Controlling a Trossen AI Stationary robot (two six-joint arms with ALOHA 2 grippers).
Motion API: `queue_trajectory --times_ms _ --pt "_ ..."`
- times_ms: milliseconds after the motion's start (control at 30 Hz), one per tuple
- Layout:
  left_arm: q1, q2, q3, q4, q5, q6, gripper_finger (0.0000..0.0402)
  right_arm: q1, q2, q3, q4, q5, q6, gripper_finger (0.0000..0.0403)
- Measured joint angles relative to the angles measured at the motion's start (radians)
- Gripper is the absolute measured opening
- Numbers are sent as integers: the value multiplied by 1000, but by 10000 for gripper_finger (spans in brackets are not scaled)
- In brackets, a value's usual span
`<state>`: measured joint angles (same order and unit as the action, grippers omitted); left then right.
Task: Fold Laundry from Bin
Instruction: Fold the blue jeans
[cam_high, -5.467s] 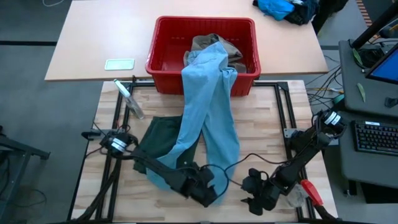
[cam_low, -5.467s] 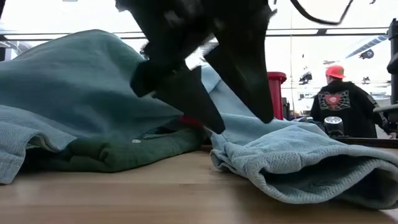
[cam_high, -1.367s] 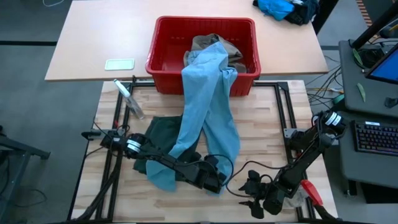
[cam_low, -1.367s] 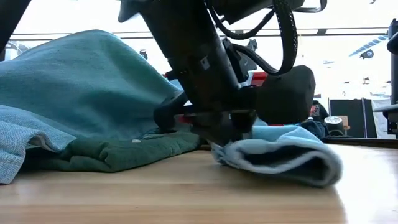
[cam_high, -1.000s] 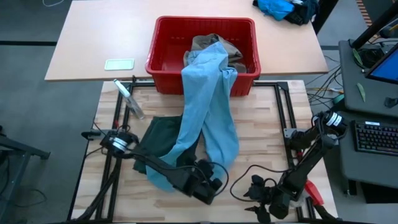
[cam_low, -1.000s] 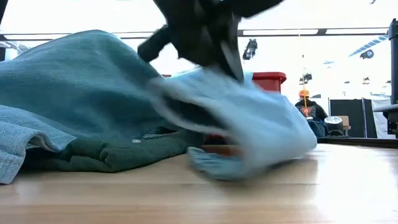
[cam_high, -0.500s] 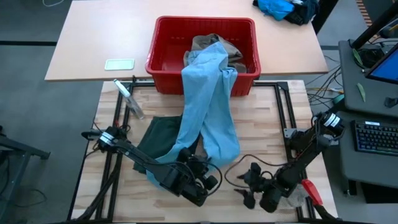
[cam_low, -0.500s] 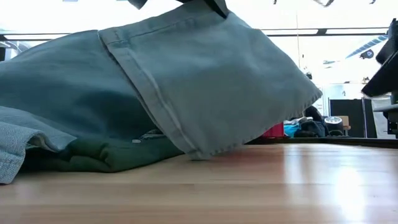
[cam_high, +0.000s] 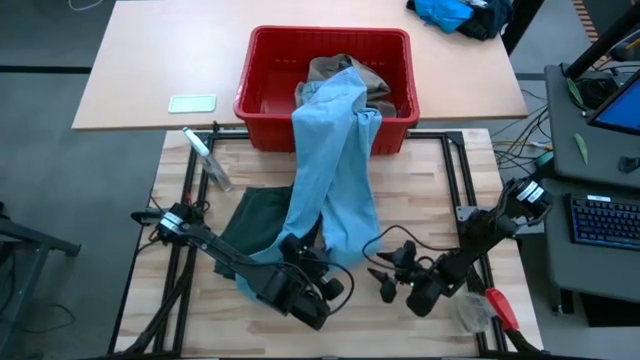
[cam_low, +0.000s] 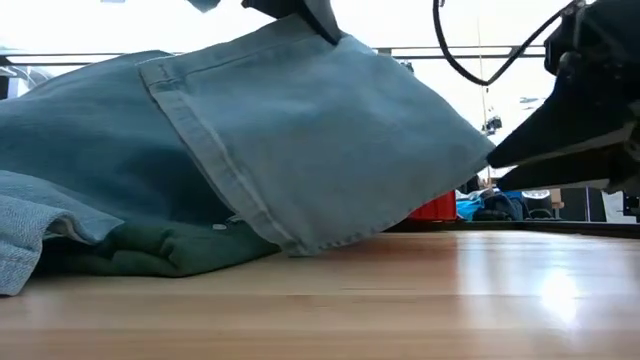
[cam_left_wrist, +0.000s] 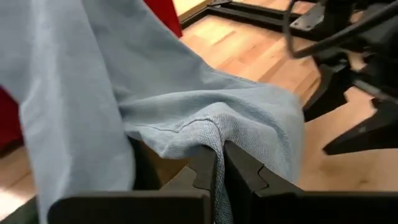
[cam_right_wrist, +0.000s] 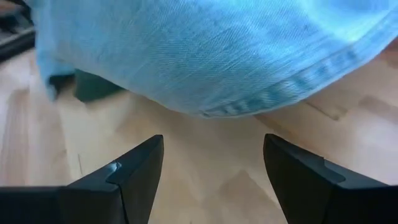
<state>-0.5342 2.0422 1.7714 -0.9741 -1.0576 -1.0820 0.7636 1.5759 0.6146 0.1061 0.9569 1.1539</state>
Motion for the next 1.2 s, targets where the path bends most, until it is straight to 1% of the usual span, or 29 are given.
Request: queue_trajectory --times_ms 167,233,300,467,667,867,1100,1200 --pt "1 -1 0 -104 -1 -77 0 -2 1 -91 223 109 -99 263" --pt "1 -1 0 -142 -1 -111 0 -15 1 -122 290 120 -126 263" --pt "1 -1 0 -169 -9 -133 0 -38 1 -146 338 104 -135 263" --pt "3 -1 0 -177 -29 -140 0 -109 1 -159 364 32 -162 263" --pt "8 -2 0 -179 -34 -139 0 -168 1 -146 526 -107 -347 263" --pt "8 -3 1 -179 -34 -139 0 -173 1 -144 626 -149 -442 263" --pt "7 -3 1 -160 -32 -148 0 -171 1 -144 813 -368 -568 263" --pt "-5 -5 1 -96 14 -154 0 -170 1 -143 899 -491 -590 263"
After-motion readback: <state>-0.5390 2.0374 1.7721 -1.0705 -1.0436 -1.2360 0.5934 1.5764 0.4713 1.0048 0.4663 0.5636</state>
